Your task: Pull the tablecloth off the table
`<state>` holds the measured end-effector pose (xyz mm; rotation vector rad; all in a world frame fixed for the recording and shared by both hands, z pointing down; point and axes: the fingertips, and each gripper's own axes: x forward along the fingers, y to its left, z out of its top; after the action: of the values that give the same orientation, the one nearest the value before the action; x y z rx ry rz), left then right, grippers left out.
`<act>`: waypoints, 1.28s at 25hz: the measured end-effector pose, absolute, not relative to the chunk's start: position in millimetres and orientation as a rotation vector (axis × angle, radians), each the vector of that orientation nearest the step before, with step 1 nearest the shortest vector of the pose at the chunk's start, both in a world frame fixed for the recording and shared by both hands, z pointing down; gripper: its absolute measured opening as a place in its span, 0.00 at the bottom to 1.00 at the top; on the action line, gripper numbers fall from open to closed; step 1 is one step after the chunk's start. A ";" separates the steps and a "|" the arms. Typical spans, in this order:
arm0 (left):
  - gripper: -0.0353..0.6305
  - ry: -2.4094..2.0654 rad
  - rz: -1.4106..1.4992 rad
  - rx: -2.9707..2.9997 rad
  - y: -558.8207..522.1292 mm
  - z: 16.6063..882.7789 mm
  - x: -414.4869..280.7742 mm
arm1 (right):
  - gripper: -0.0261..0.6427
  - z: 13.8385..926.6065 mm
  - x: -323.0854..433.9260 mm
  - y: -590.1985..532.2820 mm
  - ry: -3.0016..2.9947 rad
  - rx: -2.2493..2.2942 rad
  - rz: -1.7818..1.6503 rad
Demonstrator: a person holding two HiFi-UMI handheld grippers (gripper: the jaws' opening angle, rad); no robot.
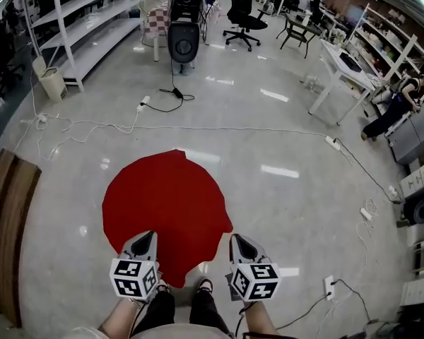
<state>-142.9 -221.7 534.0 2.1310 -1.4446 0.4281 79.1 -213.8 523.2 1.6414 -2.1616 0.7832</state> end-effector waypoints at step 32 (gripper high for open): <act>0.06 -1.281 0.698 2.099 -180.9 628.7 -106.9 | 0.23 657.2 85.7 -144.7 -2.158 1.400 0.959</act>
<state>-106.9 -180.9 628.7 2.0988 -1.2810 0.6984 85.7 -144.7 657.2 1.4004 -2.1580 0.9585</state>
